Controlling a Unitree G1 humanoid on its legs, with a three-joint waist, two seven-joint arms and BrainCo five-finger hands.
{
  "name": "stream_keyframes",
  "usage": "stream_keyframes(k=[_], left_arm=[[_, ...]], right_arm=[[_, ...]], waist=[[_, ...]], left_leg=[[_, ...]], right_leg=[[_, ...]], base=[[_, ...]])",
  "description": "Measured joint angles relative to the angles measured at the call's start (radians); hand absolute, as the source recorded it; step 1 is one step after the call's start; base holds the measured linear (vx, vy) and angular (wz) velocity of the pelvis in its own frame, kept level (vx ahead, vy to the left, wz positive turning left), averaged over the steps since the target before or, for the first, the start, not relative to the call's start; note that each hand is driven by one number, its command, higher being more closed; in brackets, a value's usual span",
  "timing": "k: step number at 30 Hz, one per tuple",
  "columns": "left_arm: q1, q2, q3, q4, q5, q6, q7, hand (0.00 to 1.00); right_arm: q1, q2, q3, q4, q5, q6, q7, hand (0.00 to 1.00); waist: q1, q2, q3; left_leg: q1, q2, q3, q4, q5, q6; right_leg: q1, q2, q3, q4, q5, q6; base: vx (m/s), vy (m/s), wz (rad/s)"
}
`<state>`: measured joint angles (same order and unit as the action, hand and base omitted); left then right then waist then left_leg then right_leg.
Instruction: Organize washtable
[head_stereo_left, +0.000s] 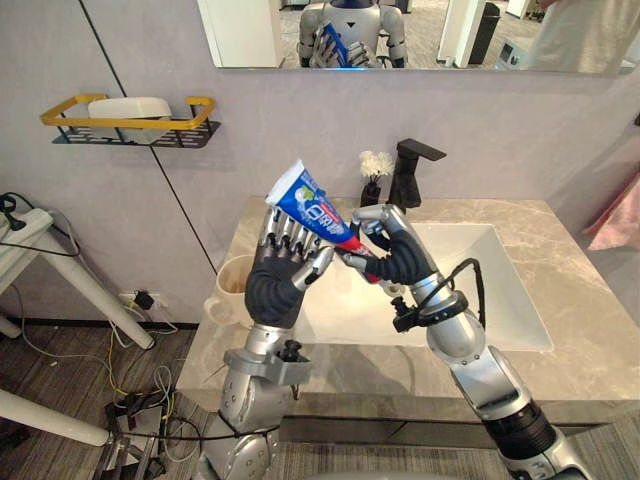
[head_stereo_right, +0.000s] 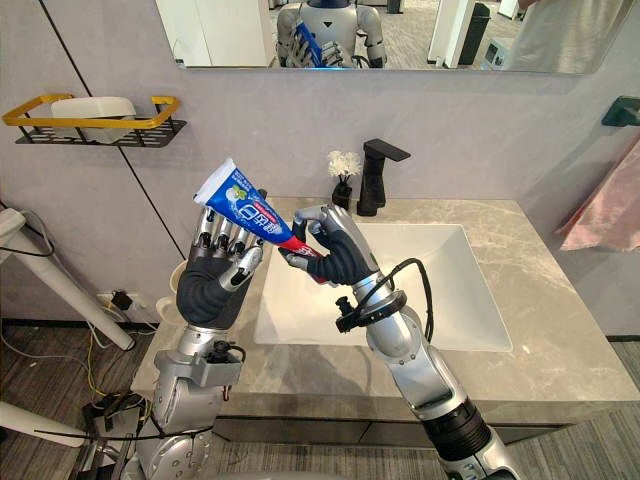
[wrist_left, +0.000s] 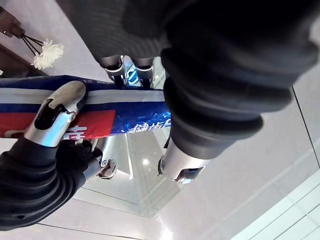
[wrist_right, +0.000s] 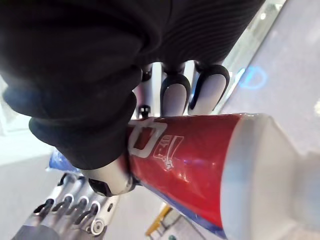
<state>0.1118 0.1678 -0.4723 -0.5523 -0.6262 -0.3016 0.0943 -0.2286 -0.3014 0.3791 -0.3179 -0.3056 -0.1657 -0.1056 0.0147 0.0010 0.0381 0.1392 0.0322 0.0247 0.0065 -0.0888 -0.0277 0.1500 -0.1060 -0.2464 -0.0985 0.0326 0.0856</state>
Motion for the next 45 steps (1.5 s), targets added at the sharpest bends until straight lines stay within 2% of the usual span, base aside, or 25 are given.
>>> stream_keyframes(k=[10,17,18,32,33,40,45], left_arm=[[-0.019,0.002,-0.015,0.017,-0.001,-0.014,0.017,0.00],[-0.019,0.003,-0.016,0.053,-0.010,-0.017,0.020,0.00],[-0.019,0.004,-0.017,0.053,-0.013,-0.016,0.020,1.00],[-0.019,0.014,-0.014,0.063,-0.068,-0.049,0.022,1.00],[-0.019,0.013,-0.014,0.067,-0.068,-0.054,0.022,1.00],[-0.021,0.012,-0.015,0.087,-0.067,-0.050,0.022,1.00],[-0.026,0.012,-0.025,0.087,-0.049,-0.015,0.019,1.00]], right_arm=[[-0.002,0.009,0.058,0.005,0.023,-0.001,0.005,1.00],[-0.003,0.007,0.068,0.040,0.030,-0.004,0.016,1.00],[-0.003,0.005,0.069,0.040,0.030,-0.004,0.016,1.00],[-0.003,-0.033,0.131,0.040,0.038,-0.036,0.027,1.00],[-0.003,-0.034,0.130,0.042,0.038,-0.038,0.034,0.00],[0.006,-0.031,0.117,0.063,0.037,-0.047,0.044,0.00],[0.061,-0.016,0.060,0.060,0.036,-0.048,0.046,0.00]], waist=[[-0.001,-0.002,-0.001],[-0.002,-0.015,-0.012],[-0.001,-0.017,-0.014],[-0.004,-0.017,-0.018],[-0.004,-0.017,-0.019],[-0.010,-0.016,-0.019],[-0.015,-0.016,-0.019]], left_leg=[[0.000,-0.001,0.001,0.001,0.000,0.000],[-0.008,-0.001,0.003,0.001,0.000,0.000],[-0.011,-0.001,0.003,0.002,0.000,0.000],[-0.012,-0.001,0.006,0.010,0.001,0.001],[-0.012,-0.001,0.006,0.010,0.001,0.001],[-0.012,-0.001,0.008,0.009,0.001,0.001],[-0.011,-0.001,0.013,0.009,0.001,0.001]], right_leg=[[-0.001,-0.001,0.001,0.000,0.001,0.000],[-0.010,-0.001,0.005,0.000,0.003,-0.001],[-0.013,-0.001,0.006,0.000,0.004,-0.001],[-0.014,-0.002,0.012,0.000,0.011,-0.002],[-0.014,-0.002,0.012,0.000,0.011,-0.002],[-0.016,-0.001,0.015,0.000,0.011,-0.002],[-0.017,-0.001,0.019,0.000,0.011,-0.002]], base=[[-0.01,-0.001,0.00],[-0.01,-0.003,-0.02],[0.00,0.000,0.00],[-0.02,-0.003,0.00],[0.00,0.000,0.00],[0.00,0.000,0.00],[0.00,0.000,-0.01]])
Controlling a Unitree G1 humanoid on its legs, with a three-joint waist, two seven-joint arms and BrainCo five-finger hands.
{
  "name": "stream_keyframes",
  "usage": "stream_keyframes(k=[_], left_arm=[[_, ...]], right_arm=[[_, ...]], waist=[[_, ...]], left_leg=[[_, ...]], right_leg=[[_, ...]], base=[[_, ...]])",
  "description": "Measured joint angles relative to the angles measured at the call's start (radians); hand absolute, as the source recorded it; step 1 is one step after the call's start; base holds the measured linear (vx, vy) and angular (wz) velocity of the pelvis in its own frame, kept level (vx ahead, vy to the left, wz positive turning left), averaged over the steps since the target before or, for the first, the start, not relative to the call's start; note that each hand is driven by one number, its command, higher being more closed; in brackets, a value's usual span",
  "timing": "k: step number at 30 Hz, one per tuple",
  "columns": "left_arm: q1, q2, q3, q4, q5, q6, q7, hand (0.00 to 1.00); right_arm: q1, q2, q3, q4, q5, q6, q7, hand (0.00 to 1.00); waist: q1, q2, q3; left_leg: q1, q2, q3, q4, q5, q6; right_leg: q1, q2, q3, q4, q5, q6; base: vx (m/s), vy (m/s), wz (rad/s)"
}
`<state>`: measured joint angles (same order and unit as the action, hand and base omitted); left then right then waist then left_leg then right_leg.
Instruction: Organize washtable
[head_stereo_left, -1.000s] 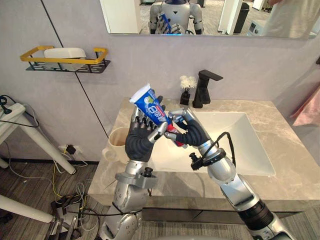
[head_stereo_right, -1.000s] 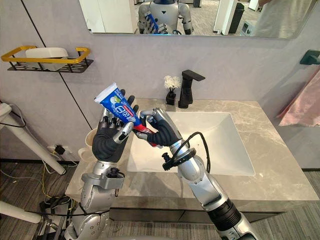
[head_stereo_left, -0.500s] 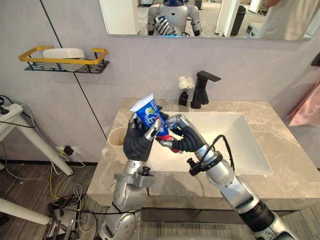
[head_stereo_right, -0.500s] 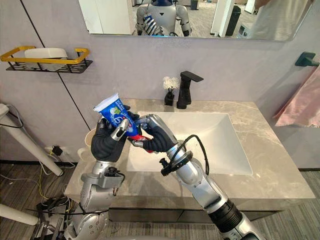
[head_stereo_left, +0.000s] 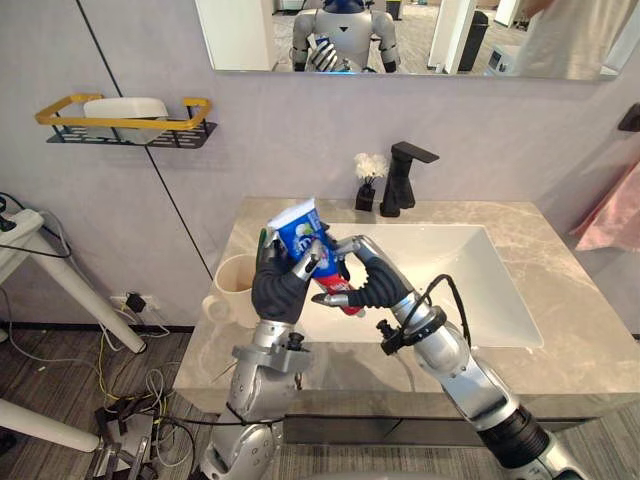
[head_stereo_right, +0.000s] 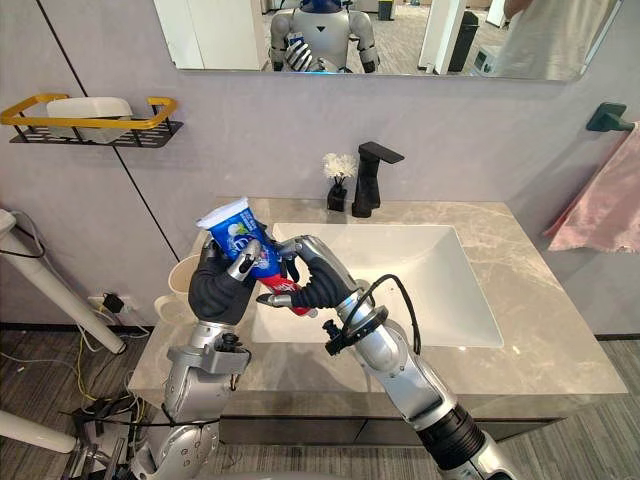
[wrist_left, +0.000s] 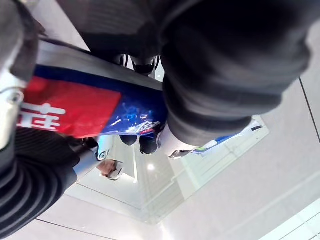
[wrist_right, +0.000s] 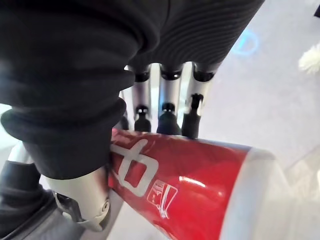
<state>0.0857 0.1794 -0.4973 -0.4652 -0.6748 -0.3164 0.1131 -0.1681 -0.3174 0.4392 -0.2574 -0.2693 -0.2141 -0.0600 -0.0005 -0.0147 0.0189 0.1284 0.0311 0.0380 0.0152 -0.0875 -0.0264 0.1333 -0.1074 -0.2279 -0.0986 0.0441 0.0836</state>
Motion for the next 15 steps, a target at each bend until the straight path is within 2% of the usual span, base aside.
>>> stream_keyframes(k=[6,8,13,15], left_arm=[[-0.032,-0.016,0.025,-0.050,0.114,0.012,-0.004,1.00],[-0.022,-0.019,0.109,-0.064,0.145,0.011,0.001,1.00],[0.005,-0.017,0.216,-0.093,0.148,0.009,0.009,1.00],[0.013,-0.018,0.239,-0.118,0.152,0.006,0.016,1.00]], right_arm=[[0.064,0.021,-0.203,-0.123,0.008,-0.010,-0.001,0.00],[0.064,0.044,-0.389,-0.166,0.078,-0.017,-0.051,0.00],[0.090,0.059,-0.626,-0.196,0.204,-0.020,-0.095,0.00],[0.101,0.073,-0.674,-0.200,0.244,-0.029,-0.099,0.00]], waist=[[-0.013,0.008,0.001],[-0.017,0.018,0.003],[-0.037,0.023,0.004],[-0.039,0.025,0.005]], left_leg=[[0.015,0.002,0.028,-0.005,0.000,0.000],[0.025,0.004,0.047,-0.010,-0.001,0.000],[0.024,0.006,0.061,-0.015,-0.001,0.000],[0.024,0.010,0.076,-0.016,-0.002,-0.001]], right_leg=[[0.000,0.002,0.022,0.000,0.004,0.000],[0.000,0.004,0.042,0.000,0.007,0.000],[-0.016,0.007,0.054,0.000,0.008,0.000],[-0.019,0.011,0.069,-0.001,0.011,-0.001]], base=[[-0.03,0.001,-0.11],[-0.05,-0.002,-0.23],[-0.03,-0.003,-0.09],[0.01,-0.006,-0.19]])
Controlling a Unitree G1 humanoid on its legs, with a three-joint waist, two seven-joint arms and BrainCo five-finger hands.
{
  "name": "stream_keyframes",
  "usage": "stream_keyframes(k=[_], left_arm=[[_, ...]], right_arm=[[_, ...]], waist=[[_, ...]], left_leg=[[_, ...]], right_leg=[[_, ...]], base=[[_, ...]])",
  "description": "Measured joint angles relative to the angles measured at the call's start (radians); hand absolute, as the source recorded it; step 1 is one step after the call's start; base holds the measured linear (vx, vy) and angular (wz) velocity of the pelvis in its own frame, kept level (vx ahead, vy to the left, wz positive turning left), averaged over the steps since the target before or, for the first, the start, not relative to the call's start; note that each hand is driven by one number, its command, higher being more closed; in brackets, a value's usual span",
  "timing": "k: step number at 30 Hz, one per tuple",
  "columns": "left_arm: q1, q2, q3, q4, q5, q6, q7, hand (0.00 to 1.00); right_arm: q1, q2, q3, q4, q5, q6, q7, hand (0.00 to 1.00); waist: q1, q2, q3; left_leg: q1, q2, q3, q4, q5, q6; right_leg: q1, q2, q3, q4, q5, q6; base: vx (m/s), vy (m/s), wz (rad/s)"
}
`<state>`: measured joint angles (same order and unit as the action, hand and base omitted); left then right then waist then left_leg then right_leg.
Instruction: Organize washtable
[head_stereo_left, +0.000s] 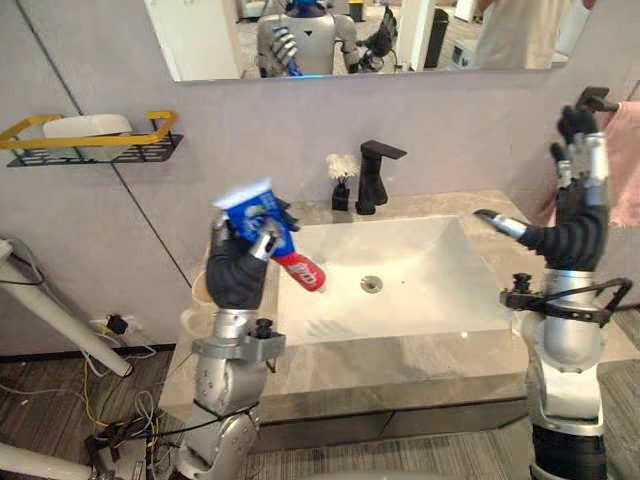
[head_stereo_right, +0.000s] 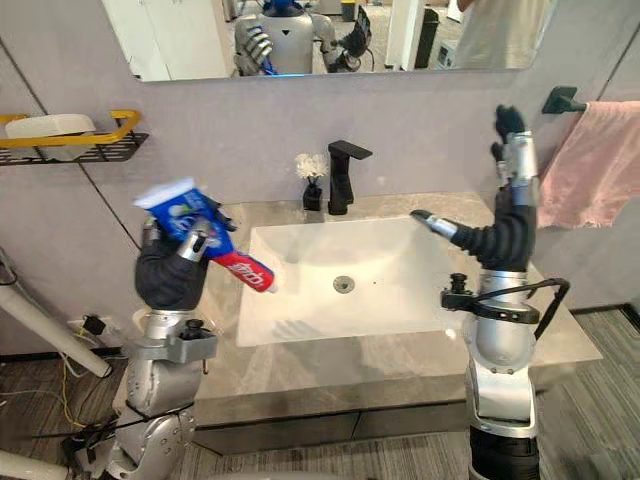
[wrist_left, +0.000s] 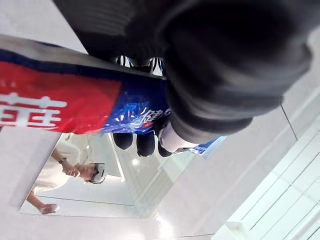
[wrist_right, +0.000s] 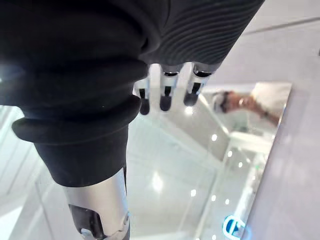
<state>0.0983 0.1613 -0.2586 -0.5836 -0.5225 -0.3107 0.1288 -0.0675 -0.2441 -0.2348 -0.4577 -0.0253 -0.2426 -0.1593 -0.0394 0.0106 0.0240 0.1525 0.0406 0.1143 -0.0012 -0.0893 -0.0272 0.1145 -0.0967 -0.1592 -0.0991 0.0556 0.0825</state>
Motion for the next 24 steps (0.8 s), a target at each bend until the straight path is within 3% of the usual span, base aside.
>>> stream_keyframes(k=[8,11,17,24], left_arm=[[0.002,-0.021,0.123,-0.051,0.064,-0.016,0.009,1.00],[0.023,-0.024,0.152,-0.052,0.066,-0.020,0.009,1.00],[0.049,-0.063,0.171,-0.052,0.072,-0.021,0.012,1.00],[0.033,-0.076,0.124,-0.029,0.106,-0.020,0.048,1.00]], right_arm=[[0.126,0.093,-0.283,0.014,0.095,-0.018,-0.066,0.00],[0.196,0.130,-0.368,0.100,0.138,-0.016,-0.092,0.00],[0.292,0.222,-0.465,0.273,0.182,0.027,-0.130,0.00],[0.333,0.313,-0.473,0.490,0.267,0.054,-0.149,0.00]], waist=[[-0.005,0.000,0.001],[-0.016,0.000,0.002],[-0.038,0.002,0.008],[-0.038,-0.008,0.014]], left_leg=[[-0.004,0.007,0.017,-0.001,-0.004,-0.002],[-0.014,0.008,0.023,-0.001,-0.005,-0.003],[-0.030,0.010,0.025,0.000,-0.005,-0.003],[-0.030,0.010,0.030,0.001,-0.005,-0.003]], right_leg=[[-0.015,0.008,0.019,0.000,0.002,-0.001],[-0.033,0.009,0.022,-0.003,0.002,-0.001],[-0.046,0.011,0.024,0.000,0.003,-0.002],[-0.042,0.009,0.024,0.001,0.006,-0.001]], base=[[-0.01,-0.013,-0.09],[-0.04,-0.012,-0.03],[-0.01,-0.003,-0.01],[-0.03,-0.005,0.00]])
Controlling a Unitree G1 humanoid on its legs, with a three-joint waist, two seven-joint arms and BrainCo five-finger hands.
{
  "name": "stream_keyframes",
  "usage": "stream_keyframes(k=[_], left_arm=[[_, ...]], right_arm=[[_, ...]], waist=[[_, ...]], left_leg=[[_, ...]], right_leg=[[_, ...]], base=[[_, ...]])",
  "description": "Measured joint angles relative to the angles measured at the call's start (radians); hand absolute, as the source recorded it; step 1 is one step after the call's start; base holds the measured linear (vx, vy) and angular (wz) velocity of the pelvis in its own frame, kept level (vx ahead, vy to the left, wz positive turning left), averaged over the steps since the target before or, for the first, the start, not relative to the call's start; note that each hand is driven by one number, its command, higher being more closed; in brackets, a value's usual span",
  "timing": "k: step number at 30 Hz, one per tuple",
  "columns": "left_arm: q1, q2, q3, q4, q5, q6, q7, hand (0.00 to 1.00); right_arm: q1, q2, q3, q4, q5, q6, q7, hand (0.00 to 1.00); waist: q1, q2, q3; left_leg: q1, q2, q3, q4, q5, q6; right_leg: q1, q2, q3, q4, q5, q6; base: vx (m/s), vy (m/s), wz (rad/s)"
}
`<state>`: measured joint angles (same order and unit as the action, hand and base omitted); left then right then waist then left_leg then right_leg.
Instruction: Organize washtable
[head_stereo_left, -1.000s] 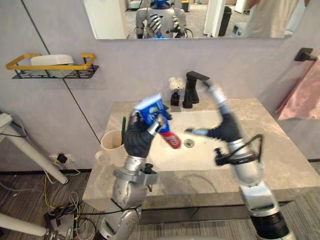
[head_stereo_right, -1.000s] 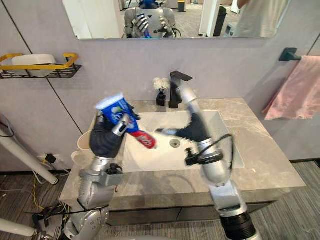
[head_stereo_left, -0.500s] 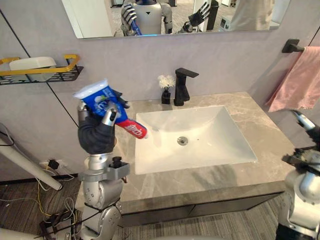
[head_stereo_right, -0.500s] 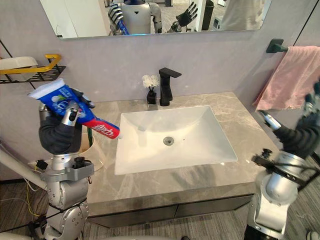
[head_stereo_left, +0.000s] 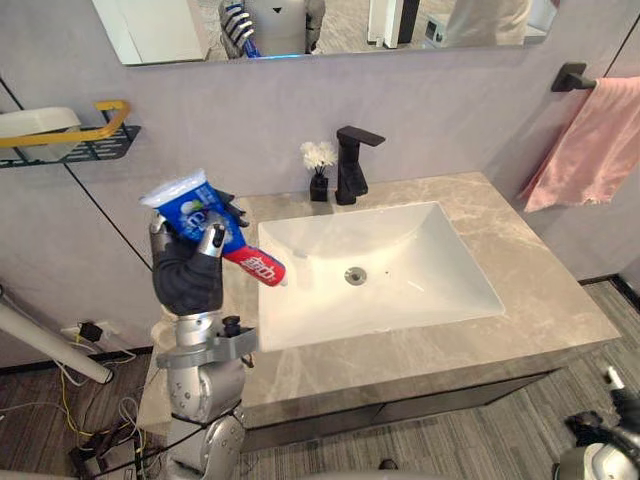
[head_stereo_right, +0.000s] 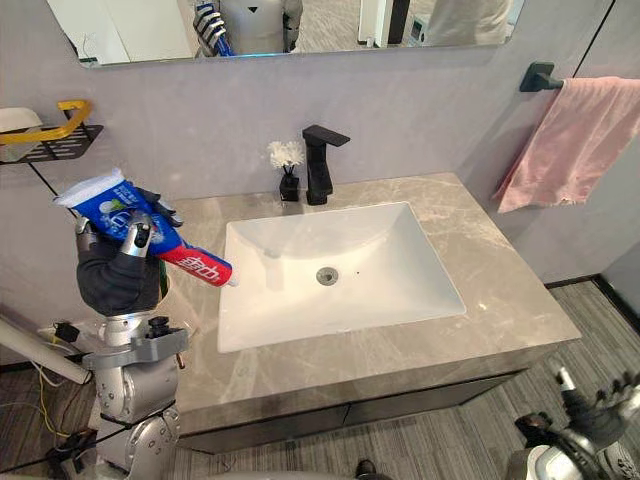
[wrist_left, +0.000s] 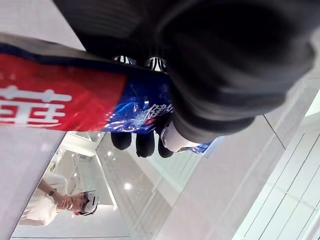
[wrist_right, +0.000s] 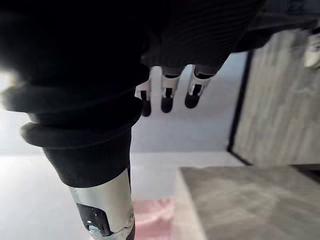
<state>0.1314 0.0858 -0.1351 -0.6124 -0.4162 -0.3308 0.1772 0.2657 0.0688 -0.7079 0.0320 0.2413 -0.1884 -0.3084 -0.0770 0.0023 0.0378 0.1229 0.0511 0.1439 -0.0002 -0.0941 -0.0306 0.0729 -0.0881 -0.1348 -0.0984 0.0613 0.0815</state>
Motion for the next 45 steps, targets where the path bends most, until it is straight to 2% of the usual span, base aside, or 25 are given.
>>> stream_keyframes(k=[3,7,14,18,32,36,45], left_arm=[[-0.002,-0.005,-0.006,0.000,0.038,0.000,0.011,1.00],[-0.041,-0.004,-0.008,0.000,0.077,0.001,0.027,1.00],[-0.084,-0.005,0.089,-0.001,0.117,0.001,0.070,1.00],[-0.084,-0.005,0.156,-0.001,0.118,0.001,0.097,1.00],[-0.094,-0.005,0.279,-0.001,0.153,0.002,0.155,1.00],[-0.094,-0.005,0.283,0.011,0.154,0.008,0.154,1.00],[-0.114,-0.004,0.250,0.162,0.166,0.046,0.151,1.00]], right_arm=[[0.014,0.021,0.035,0.070,0.051,0.002,0.027,0.00],[0.028,0.017,0.093,0.198,0.112,0.007,0.109,0.00],[0.028,0.012,0.157,0.449,0.150,0.045,0.215,0.00],[0.038,0.010,0.200,0.511,0.148,0.060,0.257,0.00],[0.027,-0.001,0.285,0.627,0.122,0.080,0.276,0.00],[0.025,-0.003,0.308,0.630,0.118,0.081,0.292,0.00],[0.028,-0.016,0.345,0.632,0.109,0.082,0.293,0.00]], waist=[[0.000,0.001,0.001],[0.007,0.003,0.001],[0.010,0.012,0.003],[0.011,0.008,0.006],[0.013,-0.002,0.008],[0.012,-0.010,0.008],[0.012,-0.024,0.013]], left_leg=[[0.009,0.001,0.003,0.000,0.000,0.000],[0.013,0.003,0.006,-0.001,-0.001,-0.001],[0.012,0.004,-0.003,-0.002,-0.001,-0.002],[0.011,0.000,-0.014,-0.001,0.000,-0.001],[-0.001,-0.010,-0.056,-0.001,0.008,0.001],[-0.003,-0.010,-0.056,-0.002,0.008,0.001],[-0.015,-0.011,-0.053,-0.001,0.008,0.001]], right_leg=[[0.008,0.000,0.001,0.000,0.000,0.000],[0.011,-0.001,0.003,0.000,0.000,0.000],[0.013,-0.003,-0.003,0.000,0.000,0.000],[0.019,-0.007,-0.016,0.000,-0.001,0.000],[0.027,-0.019,-0.057,0.000,-0.004,0.003],[0.027,-0.019,-0.057,0.000,-0.004,0.003],[0.012,-0.019,-0.055,-0.001,-0.004,0.003]], base=[[-0.03,-0.006,-0.02],[-0.05,-0.012,-0.01],[-0.01,-0.004,0.02],[-0.02,-0.003,0.08],[-0.03,-0.009,0.09],[-0.03,-0.008,0.00],[-0.01,-0.002,0.00]])
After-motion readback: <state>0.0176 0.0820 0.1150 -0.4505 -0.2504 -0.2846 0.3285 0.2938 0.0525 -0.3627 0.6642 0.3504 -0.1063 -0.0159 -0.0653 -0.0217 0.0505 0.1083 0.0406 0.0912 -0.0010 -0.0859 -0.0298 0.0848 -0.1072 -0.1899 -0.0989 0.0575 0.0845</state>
